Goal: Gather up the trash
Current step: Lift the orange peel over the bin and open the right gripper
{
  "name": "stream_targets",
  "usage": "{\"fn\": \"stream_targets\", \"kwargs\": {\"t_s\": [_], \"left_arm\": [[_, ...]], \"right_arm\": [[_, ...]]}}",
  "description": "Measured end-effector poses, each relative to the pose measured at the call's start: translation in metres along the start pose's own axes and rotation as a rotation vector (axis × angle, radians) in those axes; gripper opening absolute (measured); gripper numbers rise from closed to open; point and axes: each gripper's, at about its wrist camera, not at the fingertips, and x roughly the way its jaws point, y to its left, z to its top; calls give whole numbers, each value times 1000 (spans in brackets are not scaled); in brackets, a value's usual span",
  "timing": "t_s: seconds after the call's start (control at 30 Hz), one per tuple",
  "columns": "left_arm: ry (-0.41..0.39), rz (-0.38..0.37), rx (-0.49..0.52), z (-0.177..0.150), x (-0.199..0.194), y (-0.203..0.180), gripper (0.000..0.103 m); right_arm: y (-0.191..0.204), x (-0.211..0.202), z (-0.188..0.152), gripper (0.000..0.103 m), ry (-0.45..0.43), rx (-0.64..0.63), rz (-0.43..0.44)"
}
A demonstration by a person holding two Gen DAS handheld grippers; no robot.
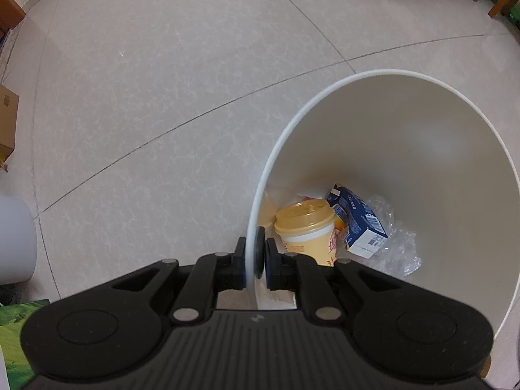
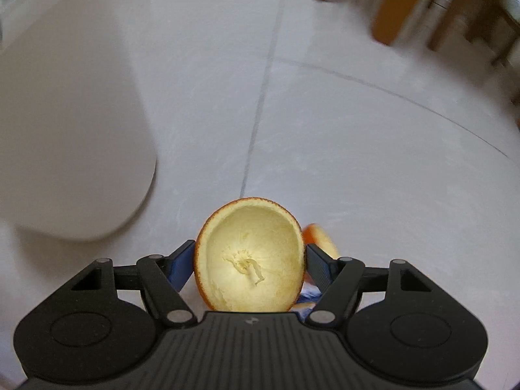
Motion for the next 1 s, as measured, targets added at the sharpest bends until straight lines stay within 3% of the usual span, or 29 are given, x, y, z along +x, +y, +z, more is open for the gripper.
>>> {"fn": "stream_targets", "kwargs": {"t_s": [0.1,0.27,0.43,0.77,0.83,0.9,1.0], "left_arm": [[2,6,10,-1,1,-3,8],[2,14,18,-1,2,-3,9],[-6,26,36,-3,3,-6,9],[3,9,37,-4,4,-3,9],[6,4,32,-3,3,-1,9],[7,1,31,-2,3,0,9],[8,-3,30,-2,3,0,9]], "right_arm": [[-4,-43,16,76,-43,20,13],[16,-115,53,76,-95,-99,14],[48,-165,92,76,-128,-145,110],[125,-174,135,77,-62,-243,230],[134,-170,139,80,-49,-252,249],[139,-169,141,95,-63,-258,250],[138,-179,141,99,-120,-277,221]]}}
